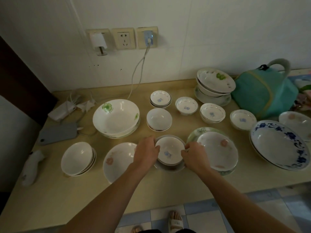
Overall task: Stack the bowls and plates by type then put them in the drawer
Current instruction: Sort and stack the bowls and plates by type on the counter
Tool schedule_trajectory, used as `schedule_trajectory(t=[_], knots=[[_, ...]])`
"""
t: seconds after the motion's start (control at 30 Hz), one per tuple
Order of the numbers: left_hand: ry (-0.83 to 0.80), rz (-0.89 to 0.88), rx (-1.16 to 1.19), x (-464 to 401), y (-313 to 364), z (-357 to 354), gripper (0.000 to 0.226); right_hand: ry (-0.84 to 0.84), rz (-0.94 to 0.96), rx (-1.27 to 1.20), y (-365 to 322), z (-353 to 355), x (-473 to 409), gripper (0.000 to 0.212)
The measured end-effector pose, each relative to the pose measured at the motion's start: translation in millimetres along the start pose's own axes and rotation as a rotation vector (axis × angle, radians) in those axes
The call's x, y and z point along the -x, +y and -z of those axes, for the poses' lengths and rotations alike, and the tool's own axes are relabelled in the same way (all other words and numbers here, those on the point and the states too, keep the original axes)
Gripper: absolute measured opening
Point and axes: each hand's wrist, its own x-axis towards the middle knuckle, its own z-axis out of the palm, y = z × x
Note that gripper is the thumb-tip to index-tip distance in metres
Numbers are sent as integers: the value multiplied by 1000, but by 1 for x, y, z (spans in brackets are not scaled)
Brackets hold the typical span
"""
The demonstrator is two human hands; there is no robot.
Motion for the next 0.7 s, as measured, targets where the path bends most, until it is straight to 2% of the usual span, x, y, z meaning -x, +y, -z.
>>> schedule_trajectory(t=[0.1,0.2,0.3,0.4,0.47,0.6,0.7], knots=[[-13,46,-17,-3,2,-3,22,-14,11,-31,-2,4,-2,24],[-31,98,65,-6,2,0,16,-16,45,-110,-4,15,-4,17],[-9,138,324,-8,1,15,7,-33,110,-270,-12,27,-7,14],[34,195,580,-9,0,34,15,-111,211,-442,-23,36,-13,11],[68,224,713,-11,-3,45,14,-106,218,-473,-27,39,-20,16],[118,304,946,-12,-18,56,13,-7,198,-73,-13,31,-33,15],[102,332,1090,-10,-28,58,14,-68,204,171,1,17,-35,15]])
